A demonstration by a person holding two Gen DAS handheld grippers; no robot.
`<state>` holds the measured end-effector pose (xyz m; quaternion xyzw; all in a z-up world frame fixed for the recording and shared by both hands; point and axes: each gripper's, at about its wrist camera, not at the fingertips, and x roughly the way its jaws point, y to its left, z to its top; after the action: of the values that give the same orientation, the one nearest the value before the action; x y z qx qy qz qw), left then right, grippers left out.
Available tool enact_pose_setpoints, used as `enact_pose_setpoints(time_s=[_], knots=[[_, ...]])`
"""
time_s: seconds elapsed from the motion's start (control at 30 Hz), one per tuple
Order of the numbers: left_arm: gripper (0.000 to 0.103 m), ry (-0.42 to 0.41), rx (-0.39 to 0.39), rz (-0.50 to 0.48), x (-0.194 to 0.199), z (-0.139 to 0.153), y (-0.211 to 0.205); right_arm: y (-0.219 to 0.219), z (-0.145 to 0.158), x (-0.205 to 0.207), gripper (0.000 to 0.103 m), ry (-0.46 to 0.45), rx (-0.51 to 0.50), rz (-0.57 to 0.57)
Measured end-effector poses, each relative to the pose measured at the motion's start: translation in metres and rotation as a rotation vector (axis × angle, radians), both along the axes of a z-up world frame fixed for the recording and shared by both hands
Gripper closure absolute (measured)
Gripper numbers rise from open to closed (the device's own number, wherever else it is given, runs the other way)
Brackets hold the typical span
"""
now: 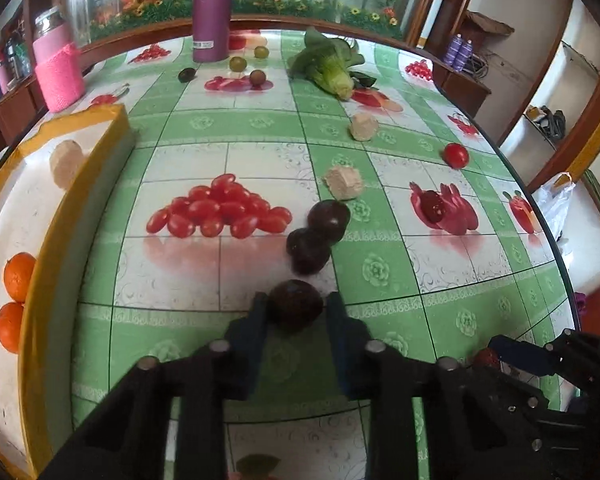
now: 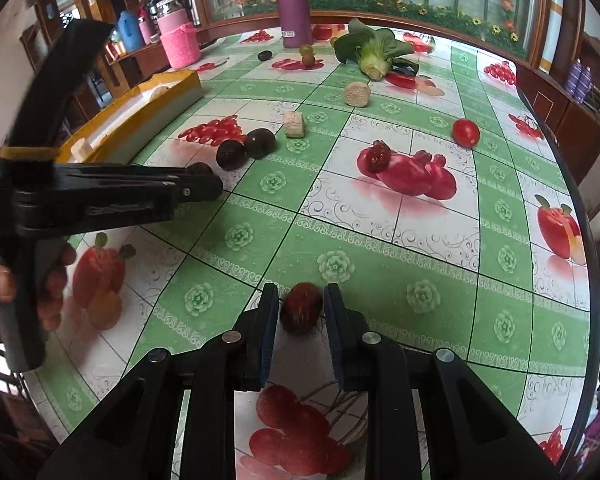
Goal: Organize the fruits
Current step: 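Grasp a red date with the right gripper while the left grasps a dark round fruit, then carry the red date in the right gripper over the tray while the left carries the dark fruit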
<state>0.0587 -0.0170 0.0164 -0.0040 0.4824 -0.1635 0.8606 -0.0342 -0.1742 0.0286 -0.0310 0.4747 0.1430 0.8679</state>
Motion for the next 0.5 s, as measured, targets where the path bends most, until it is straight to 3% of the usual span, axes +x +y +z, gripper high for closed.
enact_pose_setpoints(time_s=[0.33,0.5], knots=[[0.075,-0.001,-0.007,-0.031,-0.023,0.005,0.015,-0.003,-0.009,0.000,0.079,0.030,0.017,0.000],[0.075,0.006,-0.015,-0.040,-0.032,0.006,0.019,0.007,-0.010,0.000,0.080,0.011,-0.065,0.020]])
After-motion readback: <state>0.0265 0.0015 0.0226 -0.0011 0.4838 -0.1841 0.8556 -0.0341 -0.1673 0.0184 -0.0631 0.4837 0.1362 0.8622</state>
